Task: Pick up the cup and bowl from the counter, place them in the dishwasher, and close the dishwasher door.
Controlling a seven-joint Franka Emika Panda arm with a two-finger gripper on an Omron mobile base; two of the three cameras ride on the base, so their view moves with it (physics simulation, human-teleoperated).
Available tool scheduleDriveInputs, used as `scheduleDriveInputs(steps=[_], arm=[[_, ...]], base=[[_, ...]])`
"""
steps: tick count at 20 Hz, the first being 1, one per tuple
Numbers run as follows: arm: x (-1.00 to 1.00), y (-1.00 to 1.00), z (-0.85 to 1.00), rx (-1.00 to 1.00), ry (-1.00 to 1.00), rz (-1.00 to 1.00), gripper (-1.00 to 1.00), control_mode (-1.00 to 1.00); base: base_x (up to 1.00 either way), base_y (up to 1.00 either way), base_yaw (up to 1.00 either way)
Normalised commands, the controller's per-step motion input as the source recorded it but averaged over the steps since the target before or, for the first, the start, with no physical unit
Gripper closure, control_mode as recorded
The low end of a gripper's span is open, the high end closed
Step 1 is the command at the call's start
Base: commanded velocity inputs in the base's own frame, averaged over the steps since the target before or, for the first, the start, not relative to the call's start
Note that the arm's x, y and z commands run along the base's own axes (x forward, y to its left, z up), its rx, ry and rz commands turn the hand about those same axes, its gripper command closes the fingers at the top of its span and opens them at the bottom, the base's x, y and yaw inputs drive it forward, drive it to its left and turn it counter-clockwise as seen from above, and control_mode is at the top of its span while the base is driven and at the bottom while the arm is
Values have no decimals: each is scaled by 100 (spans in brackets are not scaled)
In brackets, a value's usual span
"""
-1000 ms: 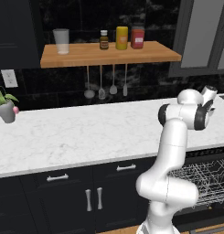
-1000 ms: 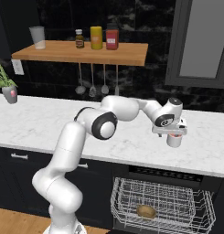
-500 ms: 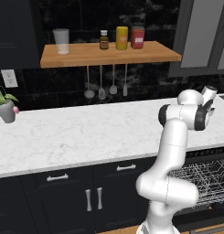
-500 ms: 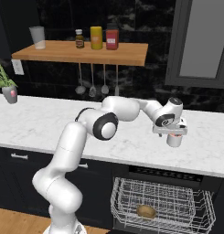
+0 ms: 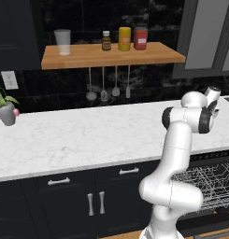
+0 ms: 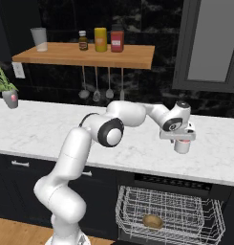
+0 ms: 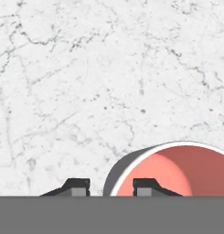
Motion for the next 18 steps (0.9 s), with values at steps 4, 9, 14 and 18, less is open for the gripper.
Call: scheduleDriveInputs(steps=[4,9,14,18], arm=[[-10,0,0,0,0,0,100,-100],[-50,0,0,1,-2,0,100,-100],[-81,0,2,4,-20,2,100,-100],[-100,1,8,3,-29,4,100,-100]], base=[[0,0,0],[0,0,0],[0,0,0],[0,0,0]])
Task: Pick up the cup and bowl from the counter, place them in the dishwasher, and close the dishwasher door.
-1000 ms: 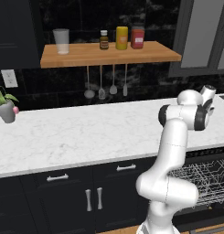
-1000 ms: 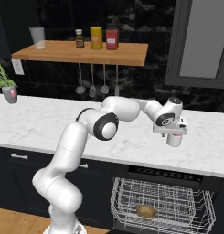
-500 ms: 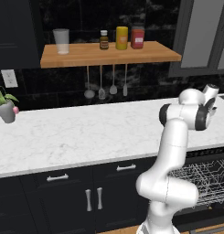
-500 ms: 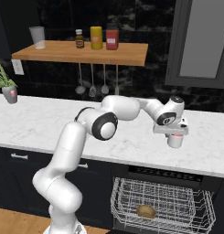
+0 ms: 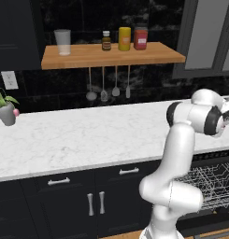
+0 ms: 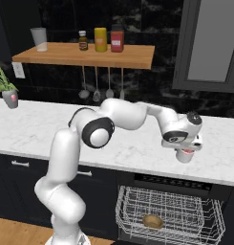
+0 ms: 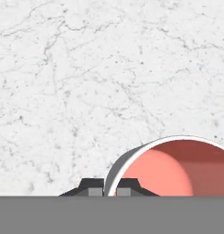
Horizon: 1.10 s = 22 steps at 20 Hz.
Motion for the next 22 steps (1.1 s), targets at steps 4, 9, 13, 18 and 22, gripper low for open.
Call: scheduleDriveInputs(steps=[4,9,13,18,22], arm=[[-100,8,8,1,-31,8,100,-100],[-100,9,10,1,-28,11,100,-100],[-100,8,1,0,-26,12,100,-100],[-100,5,0,0,-19,13,100,-100],[-99,2,0,0,-10,12,100,-100]], base=[[0,0,0],[0,0,0],[0,0,0],[0,0,0],[0,0,0]])
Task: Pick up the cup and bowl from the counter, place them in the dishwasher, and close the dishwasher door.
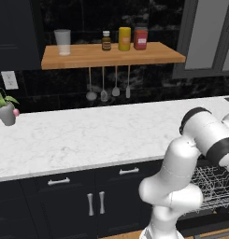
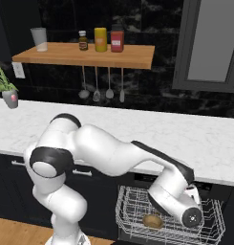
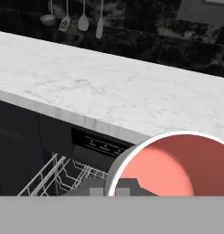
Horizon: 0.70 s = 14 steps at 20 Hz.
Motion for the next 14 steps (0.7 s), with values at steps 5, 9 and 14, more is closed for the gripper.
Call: scheduleDriveInputs(steps=[5,9,14], arm=[[-65,0,-2,0,-2,7,100,-100],[-2,18,1,-2,29,0,100,-100],[0,11,1,-2,35,0,100,-100]], base=[[0,0,0],[0,0,0],[0,0,0]])
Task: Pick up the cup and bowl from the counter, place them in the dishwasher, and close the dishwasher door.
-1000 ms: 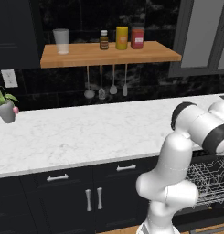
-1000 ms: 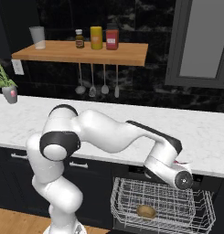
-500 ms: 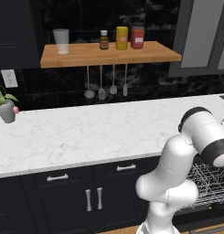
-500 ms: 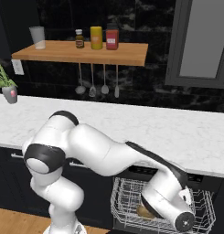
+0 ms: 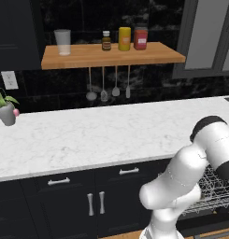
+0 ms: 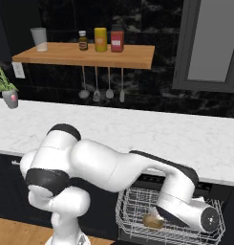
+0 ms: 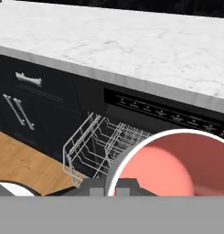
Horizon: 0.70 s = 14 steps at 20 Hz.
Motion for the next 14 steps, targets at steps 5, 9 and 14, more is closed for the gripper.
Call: scheduleDriveInputs(steps=[5,9,14], arm=[[-12,0,-6,5,10,0,100,-100],[-1,3,-19,5,0,0,100,-100],[2,18,-12,0,0,0,100,-100]], base=[[0,0,0],[0,0,0],[0,0,0]])
